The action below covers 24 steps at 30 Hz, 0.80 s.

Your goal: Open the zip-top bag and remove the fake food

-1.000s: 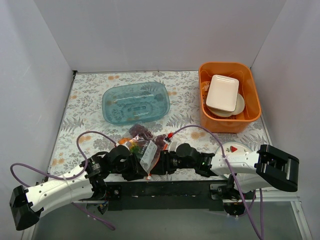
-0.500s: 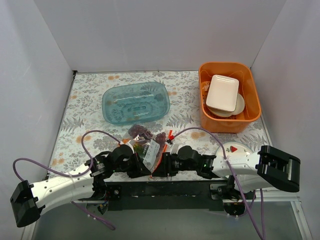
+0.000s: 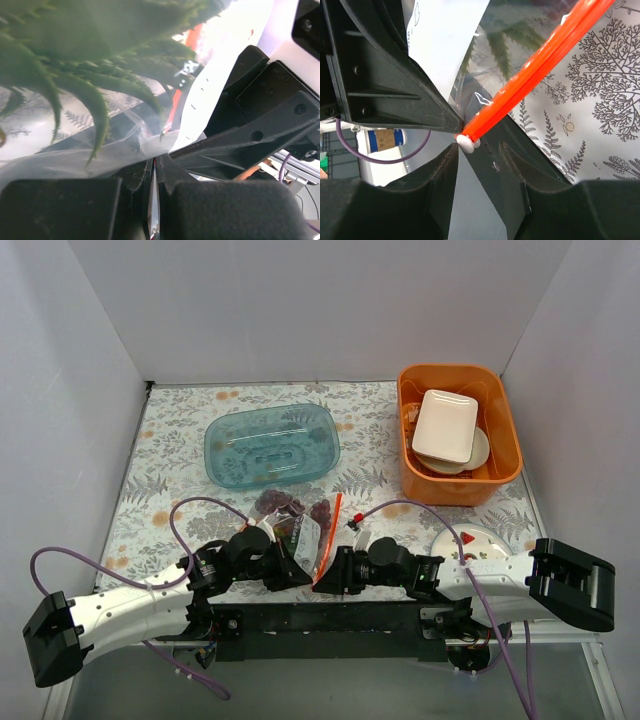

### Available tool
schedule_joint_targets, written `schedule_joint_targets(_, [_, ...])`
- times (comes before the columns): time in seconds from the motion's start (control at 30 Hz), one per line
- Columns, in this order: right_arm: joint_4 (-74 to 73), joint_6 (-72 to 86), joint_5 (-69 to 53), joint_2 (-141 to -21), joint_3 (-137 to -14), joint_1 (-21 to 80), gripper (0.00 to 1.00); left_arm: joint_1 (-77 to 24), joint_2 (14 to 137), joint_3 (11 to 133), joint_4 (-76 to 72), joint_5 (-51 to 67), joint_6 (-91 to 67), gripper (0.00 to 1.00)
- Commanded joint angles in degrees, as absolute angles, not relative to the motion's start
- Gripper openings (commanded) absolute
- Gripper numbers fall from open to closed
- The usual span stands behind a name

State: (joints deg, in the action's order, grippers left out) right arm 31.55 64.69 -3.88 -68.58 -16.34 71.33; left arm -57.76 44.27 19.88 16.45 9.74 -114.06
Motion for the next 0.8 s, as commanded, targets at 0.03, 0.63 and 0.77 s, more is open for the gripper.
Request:
schedule_joint_targets(0.03, [35.9,66.4,-1.2,-67.8,-16.2,71.5,0.45,-58.6,44.3,20.0,13.2,10.4,-115.1,0.0])
schedule_joint_targets(0.63, [35.0,67.9,3.6,-65.2,-15.6,71.5,0.26,-59.9,44.6,19.1,12.8,11.2,-115.9,0.0])
schedule_joint_targets(0.77, [32.9,67.7,4.5,-64.9,-15.9,71.1,0.16,-60.0,43.8,18.6,12.6,12.0,-115.9,0.0])
